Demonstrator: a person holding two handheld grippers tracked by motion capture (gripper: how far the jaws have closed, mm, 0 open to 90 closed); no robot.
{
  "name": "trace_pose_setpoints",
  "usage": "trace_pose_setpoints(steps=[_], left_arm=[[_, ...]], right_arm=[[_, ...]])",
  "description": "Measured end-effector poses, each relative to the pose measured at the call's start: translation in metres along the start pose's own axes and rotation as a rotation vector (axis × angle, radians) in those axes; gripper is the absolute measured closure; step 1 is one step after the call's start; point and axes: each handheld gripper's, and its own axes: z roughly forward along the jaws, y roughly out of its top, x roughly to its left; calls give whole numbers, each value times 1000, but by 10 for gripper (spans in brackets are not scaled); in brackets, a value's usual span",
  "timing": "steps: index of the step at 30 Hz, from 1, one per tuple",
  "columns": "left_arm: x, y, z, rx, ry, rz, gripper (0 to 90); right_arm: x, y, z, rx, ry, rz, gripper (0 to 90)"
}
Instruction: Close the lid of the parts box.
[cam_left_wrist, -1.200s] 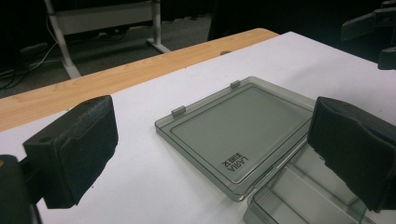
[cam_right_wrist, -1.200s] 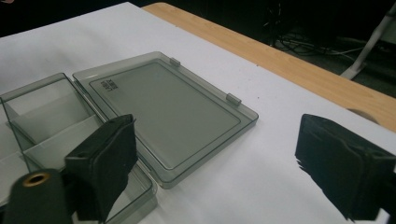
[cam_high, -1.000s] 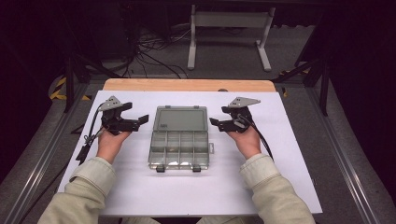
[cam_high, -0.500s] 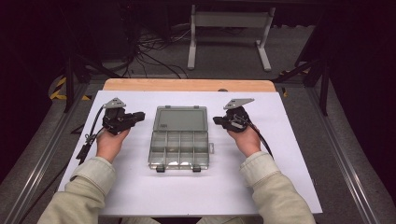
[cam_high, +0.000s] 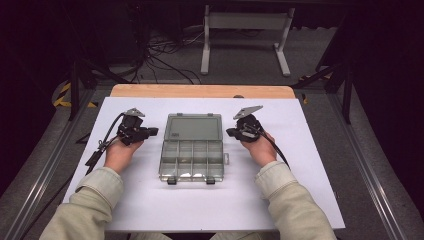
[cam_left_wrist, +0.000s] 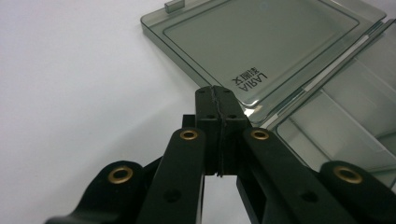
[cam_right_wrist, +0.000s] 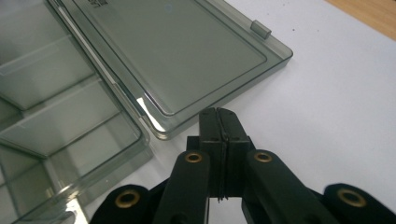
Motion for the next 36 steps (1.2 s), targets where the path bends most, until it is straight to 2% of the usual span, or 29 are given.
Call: trace_pose_setpoints(steps=[7,12,14,22,26,36], left_arm=[[7,-3,14,33,-8,-59,898],[11,-6,21,45,-1,-69,897],[13,-7,22,50,-16,-85,897],[11,-8,30,54,-26,-88,898],[10,-9,33,82,-35,-78,897],[8,-8,37,70,-50,-71,897]], right_arm=[[-1,-3,12,35,11,3,900],[0,-5,19,48,15,5,900],[-2,-5,20,50,17,9,900],[-2,-6,26,64,19,6,900],[-1,-6,30,74,24,2,900],[-1,-6,33,75,25,4,900]])
